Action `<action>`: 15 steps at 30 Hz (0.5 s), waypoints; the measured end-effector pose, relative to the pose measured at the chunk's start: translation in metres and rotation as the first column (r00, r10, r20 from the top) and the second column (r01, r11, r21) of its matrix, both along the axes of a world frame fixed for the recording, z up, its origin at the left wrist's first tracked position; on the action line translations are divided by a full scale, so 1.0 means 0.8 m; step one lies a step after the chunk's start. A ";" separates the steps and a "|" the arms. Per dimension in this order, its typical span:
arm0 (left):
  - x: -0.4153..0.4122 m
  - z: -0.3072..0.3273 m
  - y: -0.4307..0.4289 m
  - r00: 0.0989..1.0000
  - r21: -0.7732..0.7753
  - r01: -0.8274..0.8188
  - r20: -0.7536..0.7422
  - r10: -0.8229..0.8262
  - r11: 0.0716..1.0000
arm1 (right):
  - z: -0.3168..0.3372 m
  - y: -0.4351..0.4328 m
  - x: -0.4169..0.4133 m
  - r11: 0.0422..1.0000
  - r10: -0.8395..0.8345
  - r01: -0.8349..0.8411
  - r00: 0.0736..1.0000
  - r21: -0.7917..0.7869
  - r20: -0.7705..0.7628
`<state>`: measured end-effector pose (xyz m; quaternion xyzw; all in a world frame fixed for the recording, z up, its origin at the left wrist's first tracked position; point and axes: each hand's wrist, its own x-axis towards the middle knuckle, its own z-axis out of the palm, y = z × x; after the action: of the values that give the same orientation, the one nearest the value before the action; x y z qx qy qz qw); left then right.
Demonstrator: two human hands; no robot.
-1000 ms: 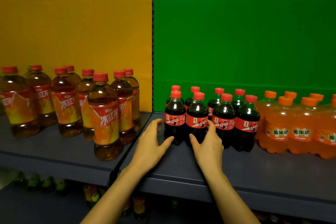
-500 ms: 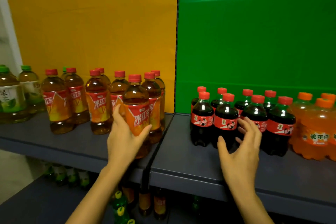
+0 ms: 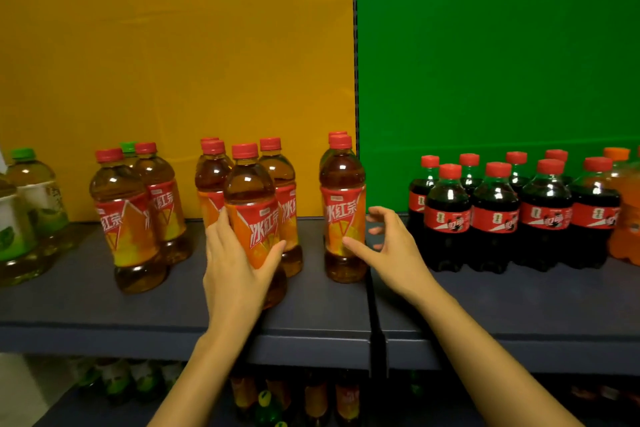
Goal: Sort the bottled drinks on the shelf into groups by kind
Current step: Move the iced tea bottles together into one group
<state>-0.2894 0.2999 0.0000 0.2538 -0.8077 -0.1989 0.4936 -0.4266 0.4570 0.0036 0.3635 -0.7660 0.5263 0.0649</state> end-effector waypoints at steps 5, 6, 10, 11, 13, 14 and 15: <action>0.004 0.000 -0.033 0.999 0.014 0.037 -0.013 -0.037 0.999 | 0.002 -0.036 0.002 0.988 -0.130 0.128 0.991 0.092 0.019; 0.003 0.001 -0.035 0.999 0.017 0.042 -0.017 -0.042 0.999 | 0.001 -0.041 0.002 0.984 -0.152 0.150 0.988 0.099 0.017; 0.001 0.001 -0.026 0.985 -0.112 -0.015 -0.172 -0.005 0.994 | -0.008 -0.044 0.003 0.985 -0.172 0.172 0.984 0.008 0.037; 0.000 0.001 -0.020 0.966 -0.215 -0.017 -0.257 -0.040 0.976 | -0.010 -0.042 0.001 0.982 -0.186 0.186 0.982 -0.016 0.033; -0.009 -0.002 -0.006 0.919 -0.414 0.080 -0.321 -0.228 0.907 | -0.010 -0.038 -0.001 0.973 -0.215 0.218 0.976 -0.073 0.035; -0.017 -0.003 0.003 0.900 -0.460 0.180 -0.280 -0.334 0.869 | -0.008 -0.036 -0.004 0.966 -0.233 0.237 0.971 -0.107 0.042; -0.027 -0.003 0.013 0.887 -0.449 0.283 -0.213 -0.409 0.848 | -0.006 -0.035 -0.007 0.956 -0.255 0.259 0.966 -0.139 0.048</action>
<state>-0.3106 0.3100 -0.0020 -0.0389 -0.7790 -0.1499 0.6076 -0.4321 0.4294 -0.0009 0.2475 -0.7674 0.5728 0.1476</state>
